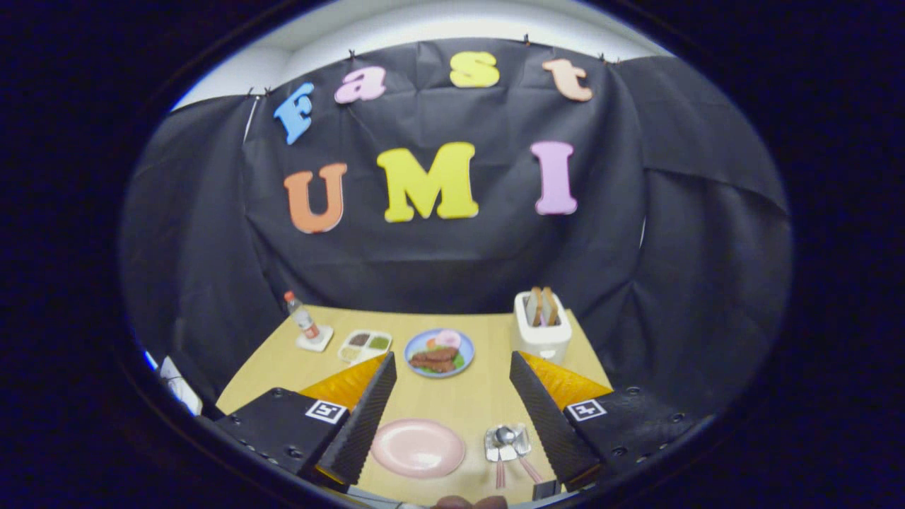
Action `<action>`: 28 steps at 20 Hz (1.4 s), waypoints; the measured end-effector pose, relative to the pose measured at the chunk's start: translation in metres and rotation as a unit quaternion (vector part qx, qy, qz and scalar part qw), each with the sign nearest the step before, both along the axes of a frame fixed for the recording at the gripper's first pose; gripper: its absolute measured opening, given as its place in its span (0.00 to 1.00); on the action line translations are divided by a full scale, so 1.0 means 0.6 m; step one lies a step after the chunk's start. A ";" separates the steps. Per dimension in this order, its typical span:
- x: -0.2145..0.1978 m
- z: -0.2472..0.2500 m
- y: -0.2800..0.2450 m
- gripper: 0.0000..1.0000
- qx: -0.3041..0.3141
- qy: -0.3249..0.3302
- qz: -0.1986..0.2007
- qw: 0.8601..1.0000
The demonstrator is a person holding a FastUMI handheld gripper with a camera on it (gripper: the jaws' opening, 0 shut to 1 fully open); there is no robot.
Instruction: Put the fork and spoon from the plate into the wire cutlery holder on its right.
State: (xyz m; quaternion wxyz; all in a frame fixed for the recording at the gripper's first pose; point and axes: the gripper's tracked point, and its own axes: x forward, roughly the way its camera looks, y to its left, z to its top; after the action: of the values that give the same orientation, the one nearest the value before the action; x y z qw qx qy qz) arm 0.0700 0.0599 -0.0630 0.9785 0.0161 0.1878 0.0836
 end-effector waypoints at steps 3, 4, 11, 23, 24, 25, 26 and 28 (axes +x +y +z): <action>-0.013 0.053 -0.003 0.96 -0.008 -0.092 -0.029 0.995; -0.013 0.057 0.000 0.96 -0.008 -0.102 -0.031 0.994; -0.050 0.058 0.048 0.96 0.013 -0.104 -0.029 0.994; -0.078 0.100 0.048 0.96 0.014 -0.158 -0.057 0.986; -0.075 0.099 0.045 0.96 0.011 -0.158 -0.060 0.986; -0.075 0.096 0.048 0.96 0.011 -0.158 -0.060 0.986; -0.076 0.095 0.049 0.96 0.012 -0.157 -0.061 0.986; -0.075 0.094 0.048 0.96 0.016 -0.154 -0.062 0.986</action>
State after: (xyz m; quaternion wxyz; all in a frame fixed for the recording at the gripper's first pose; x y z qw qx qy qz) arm 0.0250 0.0885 -0.0069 0.9987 0.0304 0.0318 0.0268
